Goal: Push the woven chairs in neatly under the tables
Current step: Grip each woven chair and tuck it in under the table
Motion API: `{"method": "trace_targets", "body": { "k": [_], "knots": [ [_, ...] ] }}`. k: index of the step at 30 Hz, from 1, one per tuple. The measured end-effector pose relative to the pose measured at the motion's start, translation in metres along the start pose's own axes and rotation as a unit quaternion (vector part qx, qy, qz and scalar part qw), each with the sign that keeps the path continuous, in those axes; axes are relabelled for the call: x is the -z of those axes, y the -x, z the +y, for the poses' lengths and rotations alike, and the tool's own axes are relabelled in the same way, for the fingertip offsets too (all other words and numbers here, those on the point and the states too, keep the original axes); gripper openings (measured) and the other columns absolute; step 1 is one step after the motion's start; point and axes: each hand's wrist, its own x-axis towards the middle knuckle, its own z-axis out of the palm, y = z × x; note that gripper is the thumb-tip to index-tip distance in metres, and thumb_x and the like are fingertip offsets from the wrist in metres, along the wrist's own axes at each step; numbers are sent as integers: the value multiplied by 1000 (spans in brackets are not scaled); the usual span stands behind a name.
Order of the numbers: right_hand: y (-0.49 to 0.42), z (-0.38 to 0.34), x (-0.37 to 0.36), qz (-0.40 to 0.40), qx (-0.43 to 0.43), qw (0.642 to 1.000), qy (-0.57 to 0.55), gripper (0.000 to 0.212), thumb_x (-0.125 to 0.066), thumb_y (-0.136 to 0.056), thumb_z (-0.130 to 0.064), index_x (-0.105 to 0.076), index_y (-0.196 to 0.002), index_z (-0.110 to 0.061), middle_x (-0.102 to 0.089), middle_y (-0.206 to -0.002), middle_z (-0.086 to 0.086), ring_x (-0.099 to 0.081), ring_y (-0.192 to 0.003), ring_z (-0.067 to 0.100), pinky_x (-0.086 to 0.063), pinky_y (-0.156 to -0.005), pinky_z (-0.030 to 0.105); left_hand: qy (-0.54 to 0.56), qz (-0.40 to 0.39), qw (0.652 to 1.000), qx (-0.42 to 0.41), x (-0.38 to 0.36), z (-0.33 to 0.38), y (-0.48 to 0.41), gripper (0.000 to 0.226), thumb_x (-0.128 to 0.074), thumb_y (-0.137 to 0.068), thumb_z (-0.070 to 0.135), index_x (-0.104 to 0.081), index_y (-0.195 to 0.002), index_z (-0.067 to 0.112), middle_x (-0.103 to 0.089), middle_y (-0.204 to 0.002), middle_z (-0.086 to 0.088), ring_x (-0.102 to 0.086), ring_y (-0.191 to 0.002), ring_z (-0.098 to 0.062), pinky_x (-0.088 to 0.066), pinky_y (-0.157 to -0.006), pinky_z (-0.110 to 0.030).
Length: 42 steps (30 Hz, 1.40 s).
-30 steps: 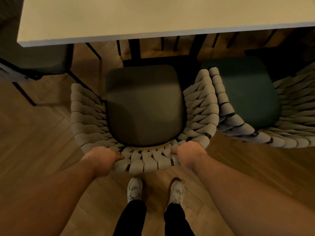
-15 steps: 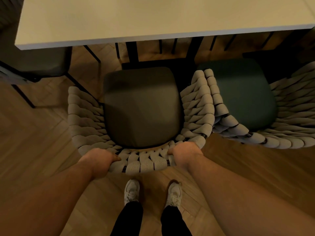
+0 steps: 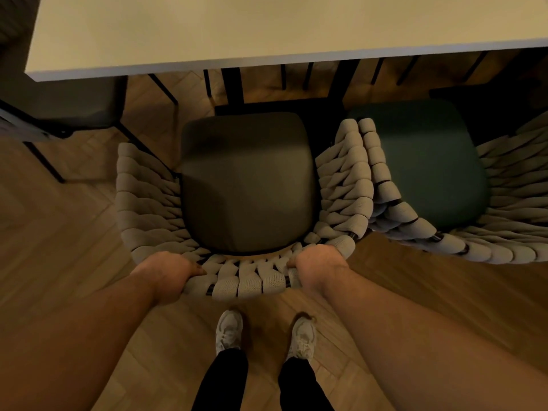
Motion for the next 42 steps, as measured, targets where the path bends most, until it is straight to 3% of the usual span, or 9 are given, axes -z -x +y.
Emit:
{"method": "trace_targets", "body": {
  "k": [8, 11, 15, 19, 22, 26, 32, 37, 42],
  "knots": [
    [13, 0, 6, 25, -1, 1000, -6, 44, -64, -97, -20, -64, -140, -31, -67, -125, 4, -65, -117, 27, -56, -99, 45, -34, -12, 998, 42, 5, 15, 5, 66, -51, -105, 11, -37, -161, 44, -52, -156, 6, -54, -138, -19, -48, -109, -37],
    [21, 1, 12, 11, 6, 1000, -17, 37, -64, -96, -26, -64, -132, -29, -67, -116, 1, -65, -109, 25, -57, -96, 44, -16, -30, 997, 65, 8, 24, 10, 60, -56, -102, 11, -46, -155, 37, -57, -148, 3, -58, -129, -20, -51, -103, -35],
    [40, 0, 36, -36, 17, 997, -61, 44, -65, -97, -38, -64, -140, -29, -68, -120, -1, -64, -110, 21, -56, -92, 37, 66, -43, 993, 90, 25, 33, 32, 57, -59, -98, 15, -52, -152, 32, -63, -138, 1, -60, -124, -20, -53, -104, -37],
    [65, -2, 67, 10, 24, 995, -99, 53, -68, -99, -38, -58, -150, -30, -67, -132, -3, -63, -118, 18, -57, -100, 39, 153, 22, 979, 132, 41, 35, 69, 57, -60, -101, 26, -47, -155, 36, -62, -142, 3, -57, -130, -18, -50, -106, -36],
    [79, -11, 89, 69, 21, 993, -97, 59, -68, -101, -39, -50, -157, -31, -63, -145, -2, -60, -132, 21, -55, -106, 41, 206, 81, 959, 178, 45, 33, 103, 67, -59, -101, 30, -35, -163, 36, -47, -163, 1, -47, -147, -21, -45, -115, -36],
    [87, -32, 119, 127, 27, 987, -90, 66, -67, -100, -45, -44, -161, -34, -61, -149, -1, -58, -136, 23, -50, -113, 46, 229, 141, 938, 220, 50, 20, 148, 76, -64, -97, 30, -31, -165, 37, -43, -165, 0, -45, -148, -23, -45, -113, -36],
    [84, -96, 171, 187, 54, 980, -47, 74, -65, -99, -44, -34, -166, -35, -55, -158, -1, -50, -147, 24, -23, -130, 55, 224, 187, 923, 250, 41, -46, 202, 87, -69, -91, 33, -28, -167, 30, -39, -168, 0, -40, -150, -23, -37, -121, -36],
    [56, -179, 218, 216, 61, 974, -38, 79, -67, -98, -47, -31, -167, -34, -47, -166, -2, -45, -151, 24, -20, -130, 57, 235, 215, 911, 262, 18, -137, 235, 90, -71, -87, 30, -29, -167, 24, -39, -168, -4, -36, -153, -25, -35, -122, -35],
    [22, -271, 250, 220, 54, 971, -77, 72, -68, -95, -52, -41, -159, -34, -57, -153, -1, -53, -141, 27, -25, -127, 60, 239, 211, 912, 256, -10, -239, 266, 98, -75, -84, 30, -25, -168, 25, -35, -170, -2, -31, -156, -25, -30, -123, -35]
  ]
}}
